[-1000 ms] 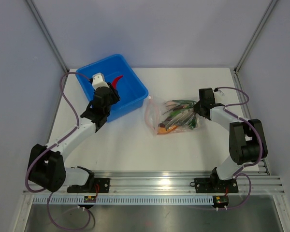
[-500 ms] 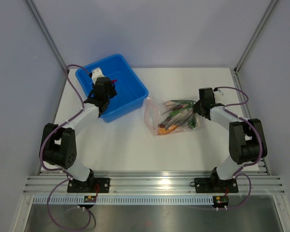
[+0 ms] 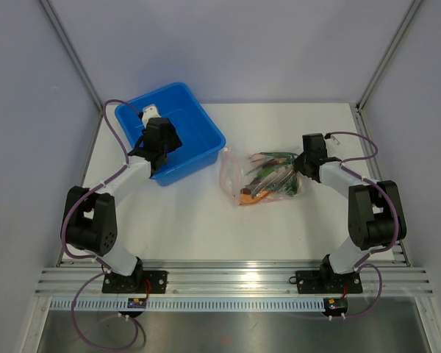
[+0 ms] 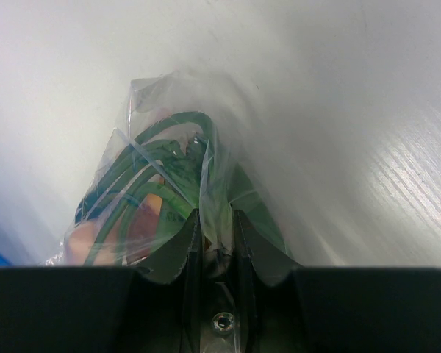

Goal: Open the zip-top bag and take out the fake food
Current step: Place the fake vegetable in the bin, then pick up the fake fish from the zipper food storage bag.

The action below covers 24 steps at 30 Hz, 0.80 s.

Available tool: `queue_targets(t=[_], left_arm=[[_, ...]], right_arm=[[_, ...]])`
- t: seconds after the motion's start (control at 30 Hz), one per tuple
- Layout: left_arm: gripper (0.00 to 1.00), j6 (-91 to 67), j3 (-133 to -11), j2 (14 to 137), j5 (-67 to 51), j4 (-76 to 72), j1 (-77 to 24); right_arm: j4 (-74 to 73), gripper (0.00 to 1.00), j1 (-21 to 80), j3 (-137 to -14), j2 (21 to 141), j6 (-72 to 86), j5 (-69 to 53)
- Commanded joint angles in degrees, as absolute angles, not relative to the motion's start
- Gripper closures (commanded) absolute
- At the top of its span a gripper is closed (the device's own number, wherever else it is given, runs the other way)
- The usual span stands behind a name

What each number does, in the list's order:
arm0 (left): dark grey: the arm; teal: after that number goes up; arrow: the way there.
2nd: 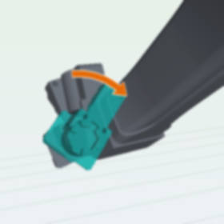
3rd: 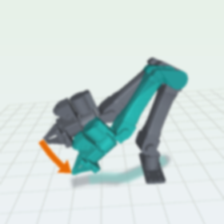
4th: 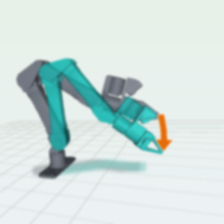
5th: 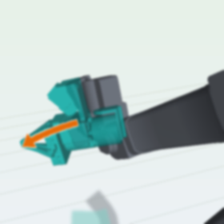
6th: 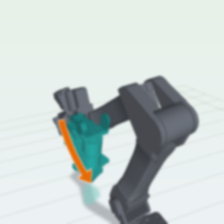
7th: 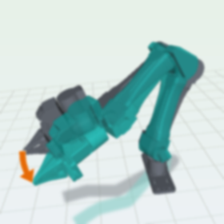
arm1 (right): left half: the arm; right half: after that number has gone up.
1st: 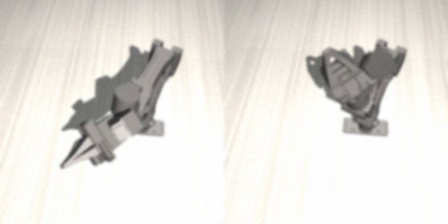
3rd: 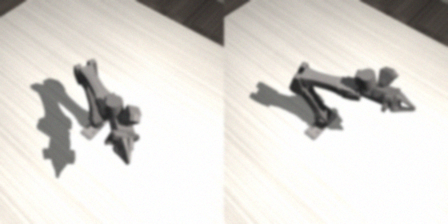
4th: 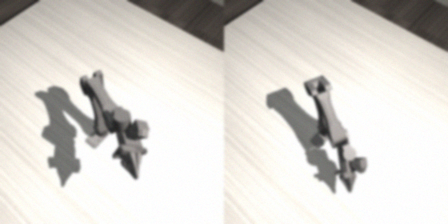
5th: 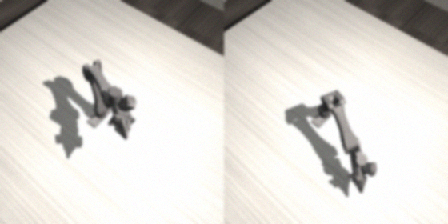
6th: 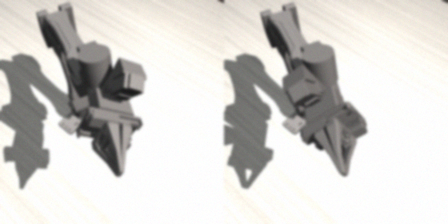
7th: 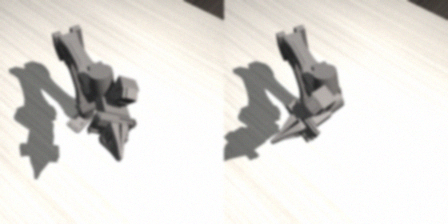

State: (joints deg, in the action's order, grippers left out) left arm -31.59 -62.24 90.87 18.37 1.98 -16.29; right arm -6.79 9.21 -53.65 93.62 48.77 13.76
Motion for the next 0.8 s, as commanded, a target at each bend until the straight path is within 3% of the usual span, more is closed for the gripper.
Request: queue_targets(t=[0.0,0.17,0.37,0.77], left_arm=[[0.46,-32.25,-63.89,88.33,14.33,3.15,-16.61],[0.47,-32.00,-60.84,84.47,17.83,1.77,-21.87],[0.47,-30.06,-54.33,77.44,28.03,-4.20,-35.23],[0.47,-33.14,-38.32,78.03,25.50,-20.29,-42.98]], right_arm=[[-7.56,1.00,9.05,-53.44,94.40,47.72,12.04],[-7.47,1.00,8.97,-53.44,94.22,47.64,11.69],[-7.73,1.00,8.97,-53.79,94.13,47.11,11.16],[-7.47,1.00,9.05,-53.53,93.52,47.02,10.99]])
